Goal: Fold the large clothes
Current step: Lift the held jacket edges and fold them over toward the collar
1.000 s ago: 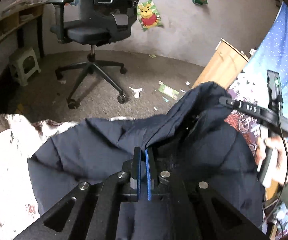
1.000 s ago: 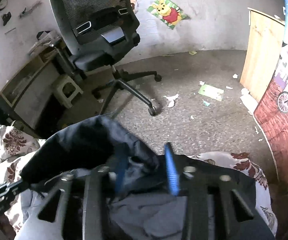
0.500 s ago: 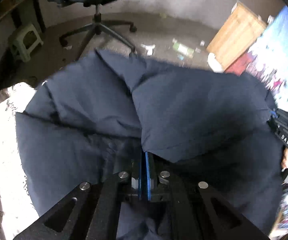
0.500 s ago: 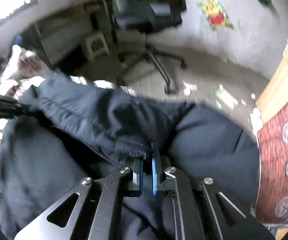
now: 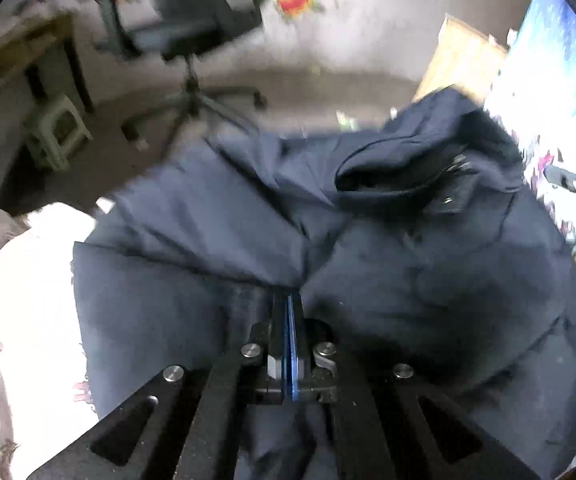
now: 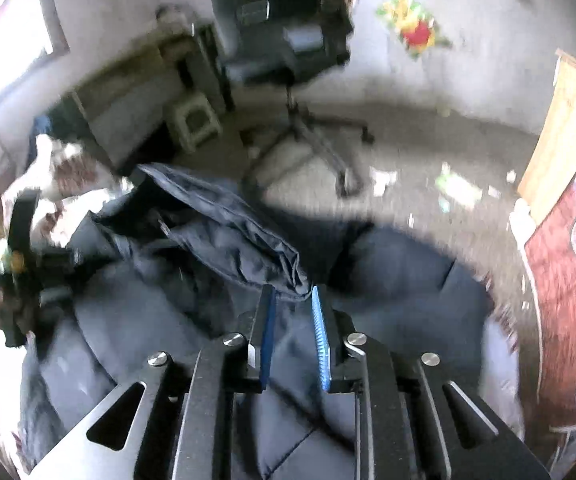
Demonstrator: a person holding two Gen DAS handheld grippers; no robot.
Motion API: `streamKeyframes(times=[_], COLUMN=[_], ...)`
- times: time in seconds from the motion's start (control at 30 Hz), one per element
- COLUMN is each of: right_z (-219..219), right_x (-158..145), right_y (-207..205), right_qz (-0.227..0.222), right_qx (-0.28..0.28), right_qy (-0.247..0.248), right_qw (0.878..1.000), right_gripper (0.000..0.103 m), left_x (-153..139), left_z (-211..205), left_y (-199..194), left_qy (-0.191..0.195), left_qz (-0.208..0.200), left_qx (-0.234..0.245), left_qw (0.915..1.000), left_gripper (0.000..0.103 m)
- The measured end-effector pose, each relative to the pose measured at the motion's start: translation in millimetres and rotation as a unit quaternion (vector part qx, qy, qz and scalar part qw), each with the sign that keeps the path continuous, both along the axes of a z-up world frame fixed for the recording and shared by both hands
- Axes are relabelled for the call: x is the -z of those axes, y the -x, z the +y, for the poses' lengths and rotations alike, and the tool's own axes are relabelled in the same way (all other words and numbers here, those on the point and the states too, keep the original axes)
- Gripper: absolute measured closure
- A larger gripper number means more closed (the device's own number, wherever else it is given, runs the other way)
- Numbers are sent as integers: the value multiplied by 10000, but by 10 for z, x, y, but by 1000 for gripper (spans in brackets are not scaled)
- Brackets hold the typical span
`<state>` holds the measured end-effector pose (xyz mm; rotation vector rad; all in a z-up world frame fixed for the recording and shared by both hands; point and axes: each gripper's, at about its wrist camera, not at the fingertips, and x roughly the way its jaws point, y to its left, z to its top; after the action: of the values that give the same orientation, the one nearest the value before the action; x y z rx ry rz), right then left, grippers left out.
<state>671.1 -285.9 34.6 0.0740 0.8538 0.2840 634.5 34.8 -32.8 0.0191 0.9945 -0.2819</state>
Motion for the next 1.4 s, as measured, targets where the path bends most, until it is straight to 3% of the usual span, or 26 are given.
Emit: streamKeyframes(times=[0.1,0.2,0.27,0.37,0.43,0.5,0.57,0.63,0.73,0.87,1.07,1.13,1.23,1.33,1.4], right_z=[-102,-149,-28,312,429,435,386,319,295,370,335,278,377,646,862], right_x=[-132,191,473,575,576,645,762,933,1089,1241,1122,841,349,257,478], right_y=[-510,-1091,-1256,-1024,-765,-561,-457,-444,-463,-597,-322,-122,-9,-215,-392], right_qz=[-102,759,1308,1344,1295,1453,1641,2005,2264,2228,1857,1545,994,1139,1531], right_qx=[637,857,802,132,-275,-526,-641,-714,-660,-491,-192,-97,-407,-679,-751], right_qy=[-459,-1505,-1849,-1309,-952,-569,-240,-31,-13,132,-17,-216,-325,-489,-99], right_qw=[9969,9820,9707,9822,9866,9864,9841,9771,9718,9735,9824,9877,9937,9900,9853], right_gripper=[86,86,90,93,94,94,94,100,103,103,103,103,103,103,103], left_x=[-375,-731,-770,-584,-474,-334,-58,196,428,607,592,561,522,525,533], left_z=[52,-46,-117,-275,-421,-544,-693,-753,-767,-933,-928,-900,-772,-686,-659], left_y=[-59,-536,-896,-1323,-1291,-1098,-894,-755,-706,-904,-695,-648,-655,-650,-627], left_qy=[118,512,765,1476,1626,1452,827,540,398,-35,-113,-91,160,340,360], left_qz=[-662,-986,-808,40,258,439,835,1163,1432,1441,1003,932,1057,1182,1190], left_qx=[-210,-444,-513,-247,264,825,1365,1691,1784,1616,1389,1354,1279,1213,1215], left_qw=[9975,9928,9925,9887,9860,9850,9836,9772,9727,9763,9851,9864,9860,9850,9848], left_gripper=[101,100,100,100,100,100,100,100,99,99,99,99,99,99,99])
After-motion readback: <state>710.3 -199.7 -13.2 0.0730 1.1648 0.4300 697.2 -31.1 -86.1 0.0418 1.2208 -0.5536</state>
